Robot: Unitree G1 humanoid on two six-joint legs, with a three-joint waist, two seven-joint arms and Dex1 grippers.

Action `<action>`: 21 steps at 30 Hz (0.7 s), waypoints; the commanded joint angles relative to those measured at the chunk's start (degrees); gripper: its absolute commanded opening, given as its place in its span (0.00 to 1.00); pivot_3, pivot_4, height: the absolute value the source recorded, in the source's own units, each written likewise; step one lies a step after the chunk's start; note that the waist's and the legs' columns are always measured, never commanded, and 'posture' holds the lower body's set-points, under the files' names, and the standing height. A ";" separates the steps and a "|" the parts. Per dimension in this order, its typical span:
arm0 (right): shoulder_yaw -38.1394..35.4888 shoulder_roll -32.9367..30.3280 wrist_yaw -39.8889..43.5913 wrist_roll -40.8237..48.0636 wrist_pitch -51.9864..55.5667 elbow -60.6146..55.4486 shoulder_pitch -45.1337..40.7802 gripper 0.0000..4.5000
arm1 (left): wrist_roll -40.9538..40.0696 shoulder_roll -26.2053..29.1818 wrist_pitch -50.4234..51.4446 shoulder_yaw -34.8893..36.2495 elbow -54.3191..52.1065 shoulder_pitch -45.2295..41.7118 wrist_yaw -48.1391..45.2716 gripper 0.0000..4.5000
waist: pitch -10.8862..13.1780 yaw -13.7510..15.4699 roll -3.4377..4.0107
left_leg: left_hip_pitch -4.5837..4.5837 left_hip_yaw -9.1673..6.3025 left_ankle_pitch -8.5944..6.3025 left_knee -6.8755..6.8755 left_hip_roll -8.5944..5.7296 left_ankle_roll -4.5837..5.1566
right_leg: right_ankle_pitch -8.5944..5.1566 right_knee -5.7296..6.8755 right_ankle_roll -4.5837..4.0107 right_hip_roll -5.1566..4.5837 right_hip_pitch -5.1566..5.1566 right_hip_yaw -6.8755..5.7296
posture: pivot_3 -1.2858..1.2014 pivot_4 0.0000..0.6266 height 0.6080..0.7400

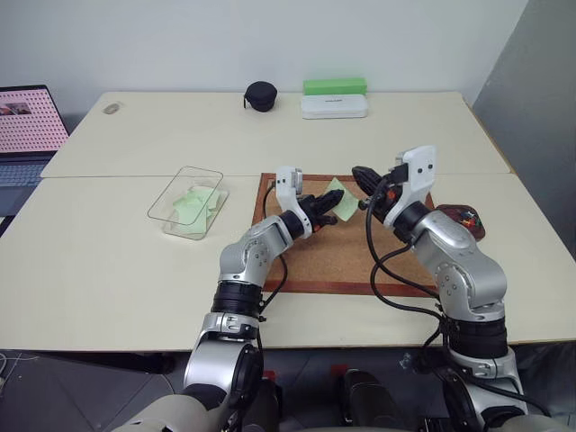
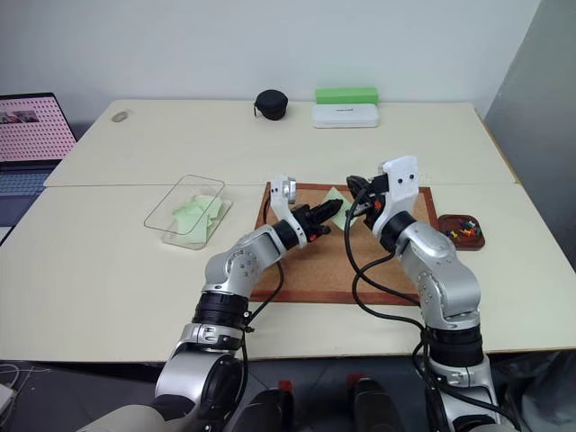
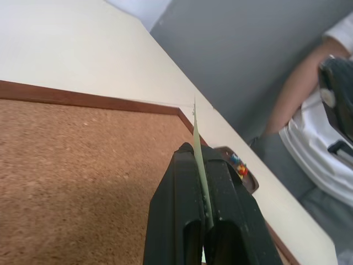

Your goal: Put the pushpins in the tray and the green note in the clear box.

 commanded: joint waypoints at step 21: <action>-16.46 -15.04 -5.43 -5.26 -0.60 26.38 -2.92 0.00 | 19.74 6.60 -19.07 -21.11 -8.55 0.11 -10.96 0.01 | 0.02 0.01 0.03 | 0.00 0.15 -0.02 -0.01 0.02 0.04 | 0.01 -0.04 -0.01 0.03 0.00 0.13 | 0.52 0.24 1.00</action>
